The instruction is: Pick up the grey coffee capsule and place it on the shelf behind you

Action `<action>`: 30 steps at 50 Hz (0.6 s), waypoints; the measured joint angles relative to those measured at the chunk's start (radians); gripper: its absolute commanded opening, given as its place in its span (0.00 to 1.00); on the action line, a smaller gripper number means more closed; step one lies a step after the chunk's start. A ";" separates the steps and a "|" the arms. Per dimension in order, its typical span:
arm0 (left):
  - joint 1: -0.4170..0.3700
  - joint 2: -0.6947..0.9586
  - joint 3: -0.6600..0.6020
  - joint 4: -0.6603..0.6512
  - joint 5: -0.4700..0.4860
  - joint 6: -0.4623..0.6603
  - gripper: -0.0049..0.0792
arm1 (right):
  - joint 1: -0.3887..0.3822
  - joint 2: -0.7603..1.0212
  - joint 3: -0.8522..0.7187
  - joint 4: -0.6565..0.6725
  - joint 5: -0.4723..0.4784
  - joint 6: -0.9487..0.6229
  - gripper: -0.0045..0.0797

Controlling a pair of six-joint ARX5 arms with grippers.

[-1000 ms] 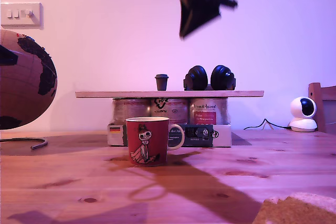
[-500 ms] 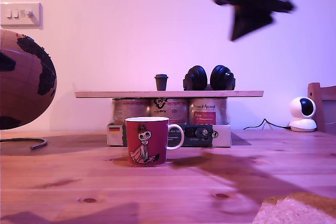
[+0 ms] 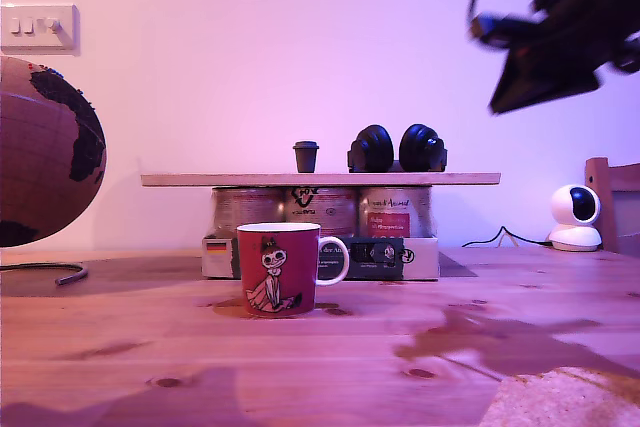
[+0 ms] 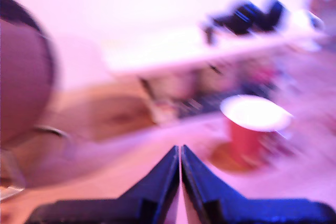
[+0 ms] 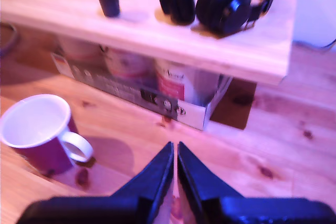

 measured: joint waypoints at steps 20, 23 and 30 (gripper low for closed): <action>0.195 0.001 0.000 0.043 0.096 -0.027 0.03 | 0.001 -0.244 -0.115 0.014 0.044 0.024 0.04; 0.211 0.010 0.000 0.046 0.112 -0.027 0.03 | 0.002 -0.275 -0.139 0.016 0.067 0.027 0.04; 0.230 0.054 0.000 0.064 0.150 -0.028 0.03 | 0.002 -0.375 -0.216 0.008 0.114 0.046 0.04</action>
